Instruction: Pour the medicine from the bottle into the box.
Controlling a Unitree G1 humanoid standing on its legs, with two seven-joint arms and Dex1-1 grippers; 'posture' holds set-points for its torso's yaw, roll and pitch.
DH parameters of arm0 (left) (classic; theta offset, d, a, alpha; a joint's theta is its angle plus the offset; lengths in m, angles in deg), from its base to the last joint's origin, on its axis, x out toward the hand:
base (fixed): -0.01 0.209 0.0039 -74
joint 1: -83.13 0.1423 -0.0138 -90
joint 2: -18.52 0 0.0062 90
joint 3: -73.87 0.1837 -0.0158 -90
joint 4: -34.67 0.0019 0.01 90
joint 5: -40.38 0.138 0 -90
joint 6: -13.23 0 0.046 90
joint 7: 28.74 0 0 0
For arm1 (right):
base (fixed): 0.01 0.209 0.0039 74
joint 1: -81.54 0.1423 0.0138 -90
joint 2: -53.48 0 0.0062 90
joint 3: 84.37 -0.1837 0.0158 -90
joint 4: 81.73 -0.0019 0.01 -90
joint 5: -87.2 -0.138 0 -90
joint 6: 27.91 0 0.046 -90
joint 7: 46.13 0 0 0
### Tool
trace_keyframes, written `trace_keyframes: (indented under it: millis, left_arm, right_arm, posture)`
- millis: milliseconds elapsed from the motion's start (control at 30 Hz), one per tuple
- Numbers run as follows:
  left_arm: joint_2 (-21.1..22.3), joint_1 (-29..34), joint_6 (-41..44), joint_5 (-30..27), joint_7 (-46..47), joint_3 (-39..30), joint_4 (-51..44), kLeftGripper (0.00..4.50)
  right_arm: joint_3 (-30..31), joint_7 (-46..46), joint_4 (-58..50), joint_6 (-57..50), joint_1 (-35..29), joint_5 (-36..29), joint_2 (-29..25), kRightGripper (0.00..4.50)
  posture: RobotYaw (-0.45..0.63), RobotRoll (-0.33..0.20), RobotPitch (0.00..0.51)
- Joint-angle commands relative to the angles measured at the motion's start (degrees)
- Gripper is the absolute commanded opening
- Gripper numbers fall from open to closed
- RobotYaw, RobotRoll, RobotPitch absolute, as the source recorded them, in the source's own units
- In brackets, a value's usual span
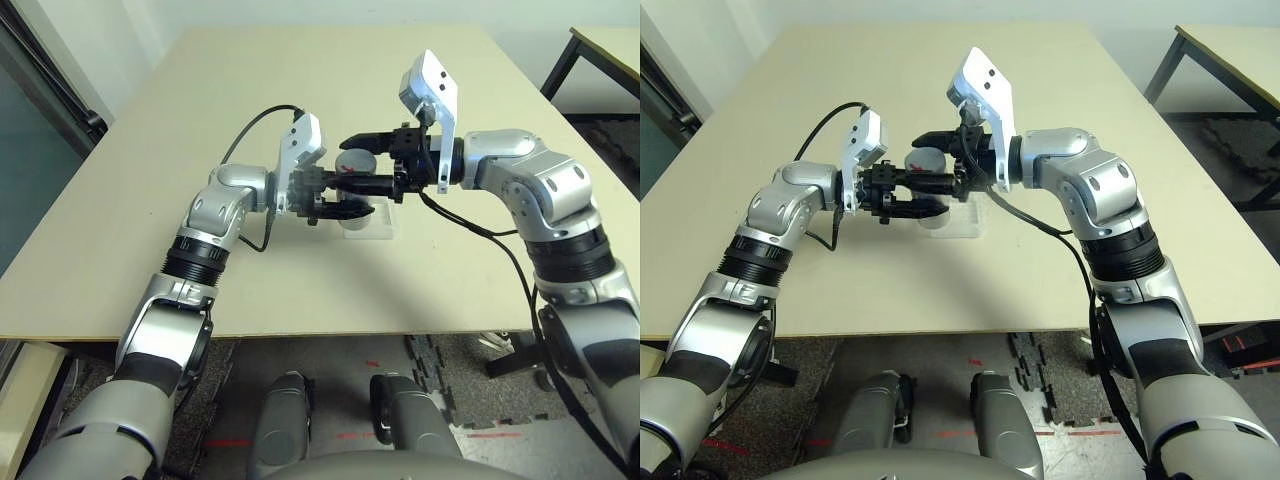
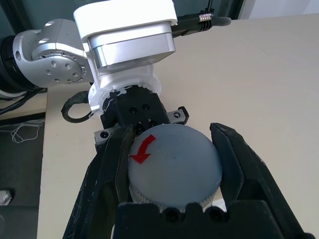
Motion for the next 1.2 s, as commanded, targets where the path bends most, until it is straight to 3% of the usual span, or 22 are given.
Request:
trace_keyframes:
  millis: [33, 233, 500, 733, 867, 1067, 1200]
  left_arm:
    - [-0.11, -0.33, -0.06, 0.68, -0.1, 0.4, 0.55, 2.46]
    - [-0.25, -0.13, -0.56, 1.2, -0.1, 0.71, 0.82, 2.46]
    - [-1.0, -0.3, -1.91, 2.45, 2.69, -0.05, 1.93, 2.46]
    - [-3.94, -6.03, -10.13, 6.45, 21.92, -6.68, 15.47, 2.46]
    - [-4.13, -8.16, -17.09, 8.93, 31.18, -9.36, 23.27, 2.46]
    - [-5.32, -10.96, -22.88, 7.67, 49.29, -17.82, 36.87, 2.46]
    - [-5.85, -11.8, -26.72, 9.01, 55.29, -19.57, 41.82, 2.46]
  right_arm:
    - [-0.64, 0.37, -0.61, -0.8, 0.59, -0.56, -0.23, 2.59]
    - [-5.25, -5.14, 2.79, -4.29, 4.46, -1.8, 2.25, 2.59]
    - [-9.21, -14.76, 11.62, -1.57, 8.07, 2.66, 3.88, 2.59]
    - [-13.24, -28.64, 22.05, 9.42, 5.9, 9.55, 6.62, 2.59]
    - [-13.36, -30.63, 25.52, 15.09, 1.87, 11.64, 7.65, 2.59]
    - [-16.91, -39.06, 34.56, 26.47, -3.03, 14.24, 10.73, 2.59]
    - [-18.48, -42.27, 41.2, 33.22, -4.21, 15.1, 12.03, 2.59]
  posture:
    - [0.03, 0.0, 0.097]
    - [0.03, 0.0, 0.097]
    - [0.03, 0.0, 0.095]
    - [0.04, 0.0, 0.094]
    - [0.04, 0.0, 0.094]
    - [0.05, 0.0, 0.092]
    - [0.06, 0.0, 0.09]
